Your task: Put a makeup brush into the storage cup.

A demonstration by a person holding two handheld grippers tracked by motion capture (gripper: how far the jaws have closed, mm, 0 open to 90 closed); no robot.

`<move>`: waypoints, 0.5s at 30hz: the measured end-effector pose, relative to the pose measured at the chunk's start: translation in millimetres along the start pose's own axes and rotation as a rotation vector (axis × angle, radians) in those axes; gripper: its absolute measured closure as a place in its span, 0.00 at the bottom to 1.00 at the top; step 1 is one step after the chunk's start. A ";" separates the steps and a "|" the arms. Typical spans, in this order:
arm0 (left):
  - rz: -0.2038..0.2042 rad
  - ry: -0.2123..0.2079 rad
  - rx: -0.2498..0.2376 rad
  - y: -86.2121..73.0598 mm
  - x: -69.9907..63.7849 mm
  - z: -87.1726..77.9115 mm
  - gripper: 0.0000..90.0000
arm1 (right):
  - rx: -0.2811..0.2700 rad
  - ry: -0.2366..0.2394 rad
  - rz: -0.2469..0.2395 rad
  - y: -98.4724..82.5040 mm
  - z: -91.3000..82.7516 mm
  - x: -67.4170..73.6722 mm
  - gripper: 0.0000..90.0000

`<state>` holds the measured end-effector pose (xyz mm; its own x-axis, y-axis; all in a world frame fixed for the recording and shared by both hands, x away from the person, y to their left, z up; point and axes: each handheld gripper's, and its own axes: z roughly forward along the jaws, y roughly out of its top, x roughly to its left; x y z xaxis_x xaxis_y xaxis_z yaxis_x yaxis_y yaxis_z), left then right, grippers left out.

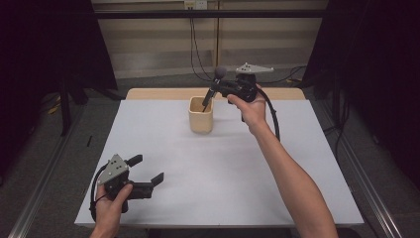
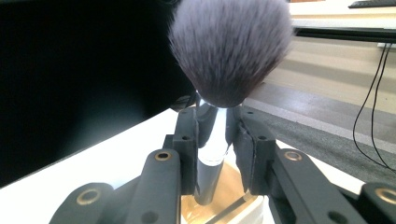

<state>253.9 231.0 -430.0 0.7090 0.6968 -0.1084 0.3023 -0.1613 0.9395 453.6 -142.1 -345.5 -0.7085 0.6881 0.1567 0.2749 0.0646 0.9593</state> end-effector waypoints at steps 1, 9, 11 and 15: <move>-0.003 -0.001 -0.001 0.2 -0.5 -0.3 0.02 | 0.004 -0.001 -0.003 -1.1 0.5 -0.2 0.80; 0.018 -0.013 0.000 1.7 -4.5 -0.2 0.02 | 0.030 0.003 0.004 -10.0 7.3 -0.1 0.80; 0.018 -0.013 0.000 1.7 -4.6 -0.2 0.02 | 0.036 0.006 0.004 -12.3 9.2 0.5 0.80; 0.013 -0.012 -0.001 1.3 -4.3 -0.2 0.02 | 0.044 0.004 0.008 -16.0 11.4 -0.3 0.80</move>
<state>251.1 227.9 -428.3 0.7202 0.6865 -0.1001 0.2927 -0.1698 0.9410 456.8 -135.2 -363.6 -0.7089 0.6856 0.1655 0.3092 0.0911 0.9466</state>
